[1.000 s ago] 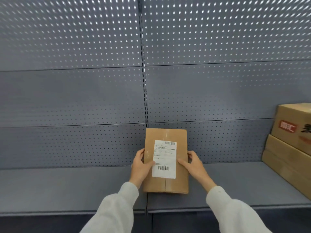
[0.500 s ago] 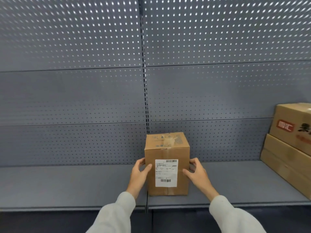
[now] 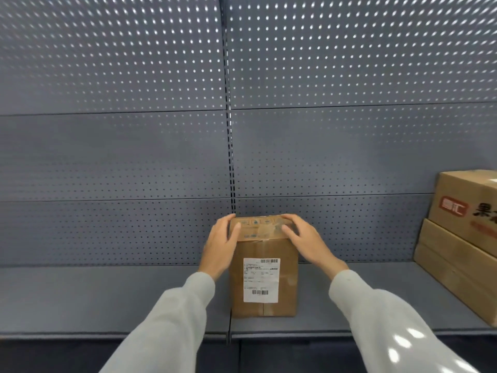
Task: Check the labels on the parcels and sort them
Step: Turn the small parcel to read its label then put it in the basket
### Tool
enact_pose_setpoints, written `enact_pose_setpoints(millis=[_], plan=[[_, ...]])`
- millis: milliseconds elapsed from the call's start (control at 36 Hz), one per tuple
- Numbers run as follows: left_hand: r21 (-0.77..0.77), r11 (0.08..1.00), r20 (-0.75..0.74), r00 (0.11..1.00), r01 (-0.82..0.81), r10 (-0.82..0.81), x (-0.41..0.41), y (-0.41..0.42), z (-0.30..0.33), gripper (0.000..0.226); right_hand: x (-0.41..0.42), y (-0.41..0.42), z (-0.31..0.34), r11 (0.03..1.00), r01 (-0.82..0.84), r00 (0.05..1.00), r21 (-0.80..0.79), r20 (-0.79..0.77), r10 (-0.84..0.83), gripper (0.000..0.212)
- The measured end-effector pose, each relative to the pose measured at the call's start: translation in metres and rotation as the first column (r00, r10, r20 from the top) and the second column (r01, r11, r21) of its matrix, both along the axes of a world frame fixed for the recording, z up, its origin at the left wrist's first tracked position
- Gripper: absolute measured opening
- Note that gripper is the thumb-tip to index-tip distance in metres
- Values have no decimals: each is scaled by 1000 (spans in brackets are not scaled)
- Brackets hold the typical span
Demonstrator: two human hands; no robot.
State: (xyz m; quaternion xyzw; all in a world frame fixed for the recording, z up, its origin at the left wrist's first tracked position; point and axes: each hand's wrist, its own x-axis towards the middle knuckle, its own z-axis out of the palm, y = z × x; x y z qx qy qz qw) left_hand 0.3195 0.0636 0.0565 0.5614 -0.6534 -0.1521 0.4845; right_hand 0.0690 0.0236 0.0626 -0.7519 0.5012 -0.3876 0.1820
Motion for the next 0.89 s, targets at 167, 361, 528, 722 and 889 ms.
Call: enact_pose_setpoints(millis=[167, 361, 528, 722, 889], plan=[[67, 994, 577, 809, 92, -114, -12, -15, 18, 77, 17, -8, 8, 999, -30, 937, 22, -349, 36, 55], [59, 996, 623, 777, 72, -93, -6, -37, -6, 69, 18, -12, -2, 998, 18, 944, -57, -328, -36, 47], [-12, 997, 575, 816, 73, -52, -9, -40, -13, 62, 18, -18, -15, 992, 50, 956, -115, -282, -81, 40], [-16, 996, 586, 808, 83, -58, -8, -39, -14, 62, 16, -27, -16, 997, 32, 981, -66, -191, -44, 38], [5, 996, 637, 768, 85, -69, -5, -34, -12, 61, 13, -42, 3, 988, -7, 996, 156, -86, 21, 32]])
